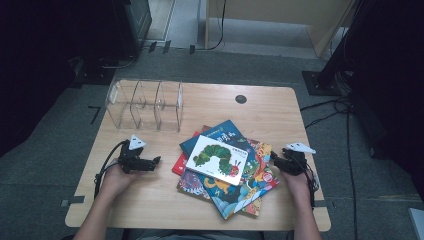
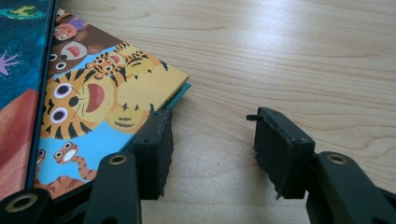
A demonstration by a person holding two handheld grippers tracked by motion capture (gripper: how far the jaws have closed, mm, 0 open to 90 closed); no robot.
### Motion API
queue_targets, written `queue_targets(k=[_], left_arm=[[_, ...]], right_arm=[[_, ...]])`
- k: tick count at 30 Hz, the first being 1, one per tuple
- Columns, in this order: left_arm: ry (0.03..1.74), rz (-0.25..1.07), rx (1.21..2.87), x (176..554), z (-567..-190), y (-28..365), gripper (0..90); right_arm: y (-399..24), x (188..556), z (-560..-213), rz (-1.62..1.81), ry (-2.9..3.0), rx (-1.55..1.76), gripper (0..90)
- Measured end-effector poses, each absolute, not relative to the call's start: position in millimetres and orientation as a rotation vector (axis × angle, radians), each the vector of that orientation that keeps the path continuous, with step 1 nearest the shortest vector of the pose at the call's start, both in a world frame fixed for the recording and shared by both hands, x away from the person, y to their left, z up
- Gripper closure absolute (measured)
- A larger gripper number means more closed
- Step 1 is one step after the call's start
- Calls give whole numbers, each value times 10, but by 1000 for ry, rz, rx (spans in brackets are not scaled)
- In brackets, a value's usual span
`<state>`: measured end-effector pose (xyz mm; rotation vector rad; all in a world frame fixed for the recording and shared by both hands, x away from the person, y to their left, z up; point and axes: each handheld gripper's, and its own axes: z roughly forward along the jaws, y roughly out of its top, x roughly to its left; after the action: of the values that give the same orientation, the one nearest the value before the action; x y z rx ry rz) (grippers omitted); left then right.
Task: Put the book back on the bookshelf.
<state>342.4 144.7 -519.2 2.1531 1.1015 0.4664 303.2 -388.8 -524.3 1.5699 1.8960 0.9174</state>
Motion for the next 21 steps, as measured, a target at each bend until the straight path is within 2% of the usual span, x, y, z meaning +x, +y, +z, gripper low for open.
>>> queue_targets(k=[2,6,8,12,15,19,21], left_arm=[[1110,470,2146,3421,-5170,1455,186],[1117,469,2145,3421,-5162,1456,211],[1133,467,2153,3421,-5137,1457,308],[1137,387,2153,3441,-5072,1437,386],[1107,383,2156,3437,-5014,1408,415],[1008,386,2141,3367,-4863,1313,650],[971,365,2155,3354,-4821,1250,692]], right_arm=[[-3891,3031,-5240,918,1902,1569,470],[-3902,3025,-5218,915,1910,1580,471],[-3903,3022,-5140,945,1899,1583,489],[-3843,2979,-5027,1024,1909,1550,513],[-3789,2959,-4992,1048,1929,1540,541],[-3636,2914,-4908,1135,2005,1519,636],[-3548,2873,-4883,1140,2024,1488,673]])
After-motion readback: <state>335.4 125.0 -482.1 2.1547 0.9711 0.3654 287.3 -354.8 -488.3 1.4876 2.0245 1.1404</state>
